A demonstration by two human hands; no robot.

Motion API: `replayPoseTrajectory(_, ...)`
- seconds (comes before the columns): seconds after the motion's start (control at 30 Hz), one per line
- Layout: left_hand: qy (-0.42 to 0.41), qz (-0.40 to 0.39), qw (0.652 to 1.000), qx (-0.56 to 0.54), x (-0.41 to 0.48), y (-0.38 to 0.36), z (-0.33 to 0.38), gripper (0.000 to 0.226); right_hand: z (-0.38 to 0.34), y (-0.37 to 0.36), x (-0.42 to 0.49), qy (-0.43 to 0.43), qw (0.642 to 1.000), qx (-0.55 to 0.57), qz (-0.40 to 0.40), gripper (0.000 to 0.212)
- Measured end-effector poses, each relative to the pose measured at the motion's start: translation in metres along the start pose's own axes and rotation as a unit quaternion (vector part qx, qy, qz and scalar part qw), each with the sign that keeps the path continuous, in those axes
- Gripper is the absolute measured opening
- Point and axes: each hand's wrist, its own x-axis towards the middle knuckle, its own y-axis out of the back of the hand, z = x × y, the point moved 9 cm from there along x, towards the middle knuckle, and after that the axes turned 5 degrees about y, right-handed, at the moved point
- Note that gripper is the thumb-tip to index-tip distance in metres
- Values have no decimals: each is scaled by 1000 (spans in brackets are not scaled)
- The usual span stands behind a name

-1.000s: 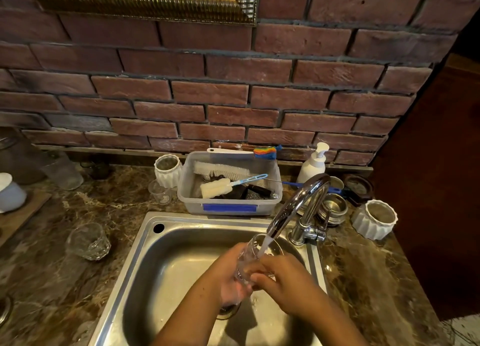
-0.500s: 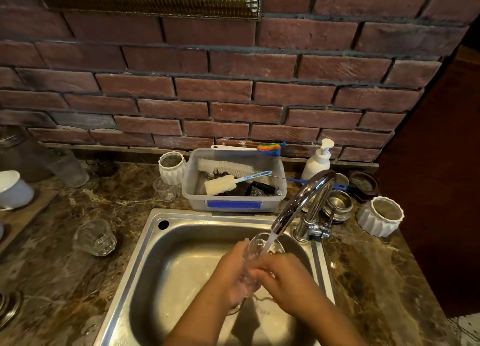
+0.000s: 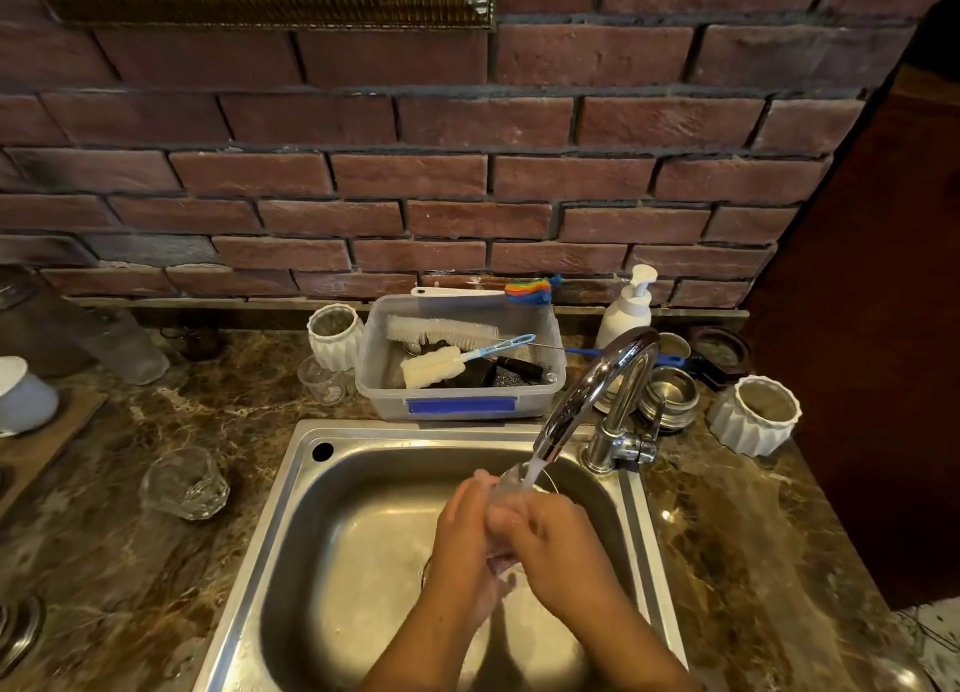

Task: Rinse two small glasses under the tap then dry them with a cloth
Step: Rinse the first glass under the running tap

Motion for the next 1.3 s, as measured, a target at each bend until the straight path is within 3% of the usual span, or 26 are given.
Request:
replayPoseTrajectory(0.13, 174, -111, 978, -36, 8, -3, -8, 35, -7, -5, 2, 124, 971, -161, -122, 22)
replayPoseTrajectory(0.2, 189, -138, 971, -47, 11, -4, -9, 35, -9, -7, 3, 140, 964, -180, -135, 22)
replayPoseTrajectory(0.3, 88, -45, 995, -15, 16, 2, -3, 24, -5, -10, 3, 74, 989, -101, -81, 21)
replayPoseTrajectory(0.4, -62, 46, 997, 15, 10, 6, 5, 26, 5, -5, 5, -38, 998, 30, 44, 26)
replayPoseTrajectory(0.47, -91, 68, 992, 48, 5, 9, 0, 27, 8, -5, 3, -67, 993, 61, 78, 29)
replayPoseTrajectory(0.53, -85, 76, 991, 72, 3, 14, 3, 26, 3, -5, 1, -42, 996, 56, 54, 25)
replayPoseTrajectory(0.6, -32, 44, 997, 61, 3, 12, 7, 30, -9, -3, 1, 33, 999, 11, -14, 24)
replayPoseTrajectory(0.7, 157, -76, 985, 4, 1, 3, -4, 30, -26, -1, 2, 149, 975, -104, -129, 19)
replayPoseTrajectory(0.73, 191, -112, 975, -24, -1, -1, -6, 27, -30, 0, 3, 169, 967, -124, -148, 19)
replayPoseTrajectory(0.8, 196, -107, 974, -46, 3, -2, -7, 28, -30, 2, 5, 177, 963, -134, -150, 20)
replayPoseTrajectory(0.87, 123, -34, 991, -30, 11, 3, -5, 30, -25, 3, 6, 149, 977, -110, -104, 19)
replayPoseTrajectory(0.93, 3, 43, 999, 9, 10, 6, 5, 29, -10, 6, 8, 64, 997, -26, -22, 25)
replayPoseTrajectory(1.0, -113, 76, 987, 82, 1, 4, 10, 28, 9, 8, 7, -41, 995, 67, 67, 36)
replayPoseTrajectory(1.1, -178, 104, 967, 152, -9, 11, 11, 27, 17, 0, 2, -100, 985, 116, 82, 32)
replayPoseTrajectory(1.17, -134, 68, 978, 145, -7, 12, 9, 30, 8, -1, 4, -49, 993, 99, 43, 27)
replayPoseTrajectory(1.23, -11, -6, 996, 90, -4, 9, 3, 37, -5, 2, 6, 28, 996, 79, -29, 25)
replayPoseTrajectory(1.3, 120, -87, 989, 29, -10, 1, -4, 42, -18, 4, 7, 86, 990, 41, -103, 21)
